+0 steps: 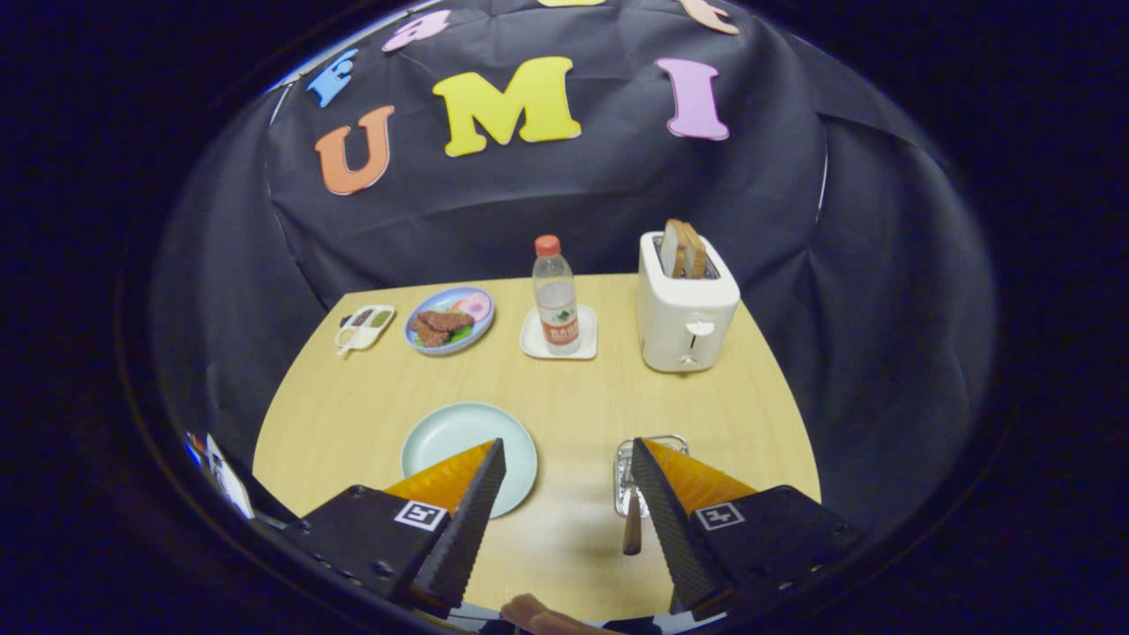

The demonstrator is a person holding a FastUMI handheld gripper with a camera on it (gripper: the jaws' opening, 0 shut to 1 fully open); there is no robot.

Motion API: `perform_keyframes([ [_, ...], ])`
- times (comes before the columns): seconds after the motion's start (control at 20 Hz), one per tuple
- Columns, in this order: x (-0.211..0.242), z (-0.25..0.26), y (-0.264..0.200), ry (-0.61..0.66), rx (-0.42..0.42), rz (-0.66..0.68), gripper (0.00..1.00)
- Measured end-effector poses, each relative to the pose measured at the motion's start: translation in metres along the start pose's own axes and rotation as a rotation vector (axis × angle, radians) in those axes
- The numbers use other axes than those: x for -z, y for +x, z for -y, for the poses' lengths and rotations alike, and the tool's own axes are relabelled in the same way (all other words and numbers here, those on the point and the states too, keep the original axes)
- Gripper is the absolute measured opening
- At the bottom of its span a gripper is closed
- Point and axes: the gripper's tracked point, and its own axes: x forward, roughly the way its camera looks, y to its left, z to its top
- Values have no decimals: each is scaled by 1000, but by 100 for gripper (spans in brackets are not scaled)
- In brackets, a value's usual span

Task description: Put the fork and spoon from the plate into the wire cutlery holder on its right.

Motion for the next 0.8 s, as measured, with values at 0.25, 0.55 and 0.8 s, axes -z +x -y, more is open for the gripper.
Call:
perform_keyframes([
  [0.25, -26, -43, -47, -25, -24, 127, 98],
  [0.55, -68, -84, -111, -45, -36, 307, 97],
  [0.8, -106, -100, -172, -70, -36, 491, 97],
])
